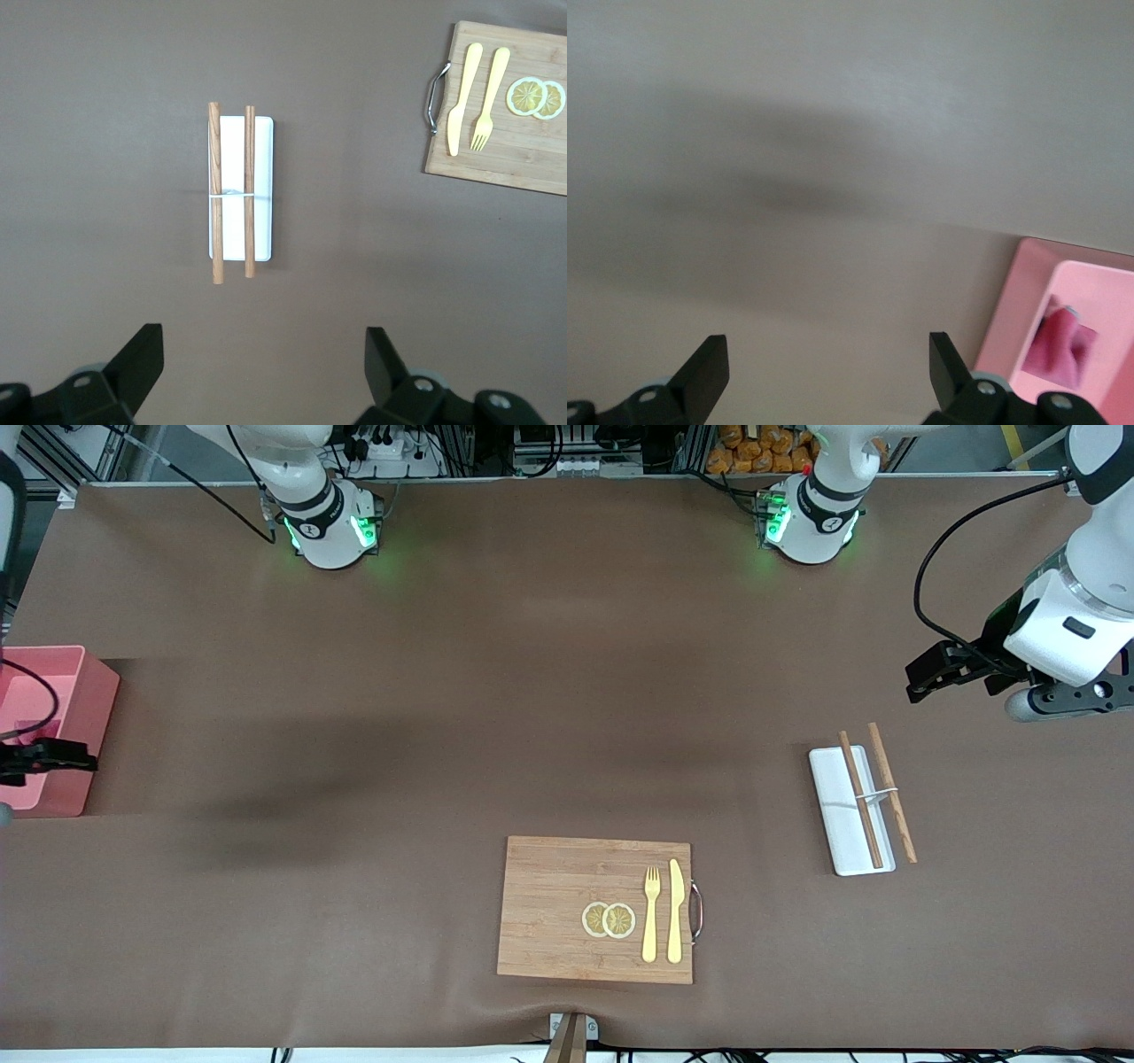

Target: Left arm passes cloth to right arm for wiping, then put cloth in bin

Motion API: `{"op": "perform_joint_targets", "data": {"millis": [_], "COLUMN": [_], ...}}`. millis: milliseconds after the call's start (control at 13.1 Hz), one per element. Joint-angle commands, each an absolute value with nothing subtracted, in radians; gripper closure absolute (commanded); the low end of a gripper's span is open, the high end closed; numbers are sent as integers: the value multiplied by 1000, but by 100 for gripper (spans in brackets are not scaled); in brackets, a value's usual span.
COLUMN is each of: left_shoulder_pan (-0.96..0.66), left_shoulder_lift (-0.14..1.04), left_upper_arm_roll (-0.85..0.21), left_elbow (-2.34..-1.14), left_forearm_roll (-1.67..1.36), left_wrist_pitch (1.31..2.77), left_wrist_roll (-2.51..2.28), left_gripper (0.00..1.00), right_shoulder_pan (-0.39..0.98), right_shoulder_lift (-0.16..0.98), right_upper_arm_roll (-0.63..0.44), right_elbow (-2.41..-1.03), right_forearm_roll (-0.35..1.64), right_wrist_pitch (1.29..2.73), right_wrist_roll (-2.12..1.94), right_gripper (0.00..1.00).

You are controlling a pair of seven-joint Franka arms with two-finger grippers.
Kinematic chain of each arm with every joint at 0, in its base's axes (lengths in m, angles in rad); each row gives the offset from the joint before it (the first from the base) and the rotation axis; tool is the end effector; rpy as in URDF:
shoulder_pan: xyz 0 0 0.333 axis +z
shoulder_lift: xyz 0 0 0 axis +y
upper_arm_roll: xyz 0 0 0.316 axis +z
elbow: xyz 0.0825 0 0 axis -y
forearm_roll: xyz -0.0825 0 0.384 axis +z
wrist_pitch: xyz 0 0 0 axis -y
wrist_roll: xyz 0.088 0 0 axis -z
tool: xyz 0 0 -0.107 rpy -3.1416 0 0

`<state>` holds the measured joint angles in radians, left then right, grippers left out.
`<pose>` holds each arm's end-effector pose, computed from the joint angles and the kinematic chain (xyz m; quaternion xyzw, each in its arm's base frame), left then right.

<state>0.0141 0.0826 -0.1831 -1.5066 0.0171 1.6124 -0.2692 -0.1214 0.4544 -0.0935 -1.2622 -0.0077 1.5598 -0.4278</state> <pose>0.5766 -0.0920 0.6124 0.9987 0.0502 0.0122 0.0017 0.6616 -0.1322 0.4882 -0.9907 -0.1093 0.0812 0.0010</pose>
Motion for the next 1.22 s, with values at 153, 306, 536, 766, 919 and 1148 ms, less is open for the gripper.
{"op": "perform_joint_targets", "data": {"millis": [153,306,536,766,919,1148], "left_shoulder_pan": [18,20,21,20,20,18], "left_shoulder_lift": [49,38,37,35,29,20], "left_upper_arm_roll": [-186,-186,-184,-186,-187,-195], "left_elbow": [-1523,-1529,-1535,-1534,-1532,-1529], "left_forearm_roll": [20,21,23,23,23,21], "left_wrist_pitch": [1598,1598,1601,1601,1600,1598], "left_wrist_roll": [-275,-273,-273,-275,-275,-275], "left_gripper": [0,0,0,0,0,0], "right_shoulder_pan": [-71,-40,-35,-60,-57,-51], "right_shoulder_lift": [391,374,322,232,97,-34], "right_upper_arm_roll": [-101,-103,-126,-120,-120,-120], "right_elbow": [-1287,-1292,-1295,-1363,-1515,-1704], "right_forearm_roll": [54,51,52,55,55,55], "right_wrist_pitch": [1502,1471,1427,1434,1523,1606], "right_wrist_roll": [-269,-198,-155,-166,-164,-155], "right_gripper": [0,0,0,0,0,0]}}
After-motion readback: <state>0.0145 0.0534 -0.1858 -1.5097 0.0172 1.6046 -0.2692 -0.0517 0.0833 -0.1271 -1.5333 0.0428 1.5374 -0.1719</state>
